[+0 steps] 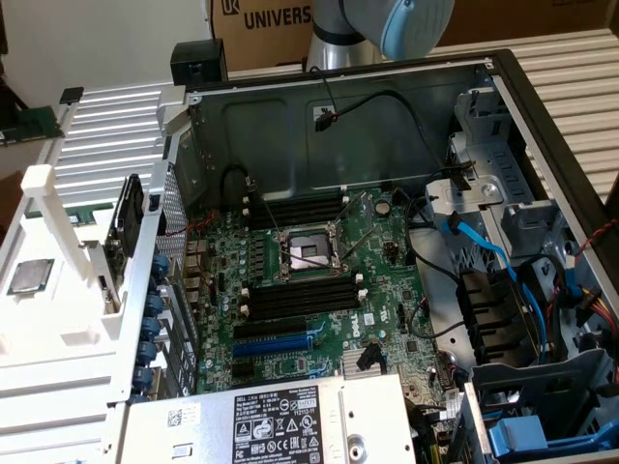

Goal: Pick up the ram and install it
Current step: 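Pick up the ram and move it above insertion slot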

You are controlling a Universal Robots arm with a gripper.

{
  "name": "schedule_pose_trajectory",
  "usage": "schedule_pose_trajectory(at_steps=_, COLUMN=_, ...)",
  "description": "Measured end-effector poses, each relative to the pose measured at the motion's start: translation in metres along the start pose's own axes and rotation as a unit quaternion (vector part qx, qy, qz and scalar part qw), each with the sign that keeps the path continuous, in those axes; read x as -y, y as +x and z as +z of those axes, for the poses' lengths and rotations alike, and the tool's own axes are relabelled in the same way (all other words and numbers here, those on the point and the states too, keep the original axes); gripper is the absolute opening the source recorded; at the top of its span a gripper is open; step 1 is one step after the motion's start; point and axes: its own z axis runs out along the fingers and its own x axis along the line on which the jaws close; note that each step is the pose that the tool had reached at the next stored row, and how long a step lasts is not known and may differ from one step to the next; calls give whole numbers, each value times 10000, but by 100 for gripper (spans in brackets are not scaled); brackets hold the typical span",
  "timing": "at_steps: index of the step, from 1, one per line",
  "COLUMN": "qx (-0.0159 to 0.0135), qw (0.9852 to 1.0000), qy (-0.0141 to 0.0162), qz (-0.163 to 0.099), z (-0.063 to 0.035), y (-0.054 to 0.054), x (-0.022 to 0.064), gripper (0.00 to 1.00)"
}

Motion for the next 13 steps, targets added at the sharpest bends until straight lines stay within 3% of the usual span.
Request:
schedule_pose_trajectory(at_steps=6, qx=-29, qw=10000, qy=51, qz=-2, z=-31, y=-95, x=86, gripper=13)
schedule_pose_trajectory(at_steps=10, qx=-38, qw=10000, qy=67, qz=-3, z=-63, y=-137, x=174, gripper=13)
schedule_pose_trajectory(at_steps=13, qx=-43, qw=10000, qy=71, qz=-3, z=-126, y=-166, x=319, gripper=13)
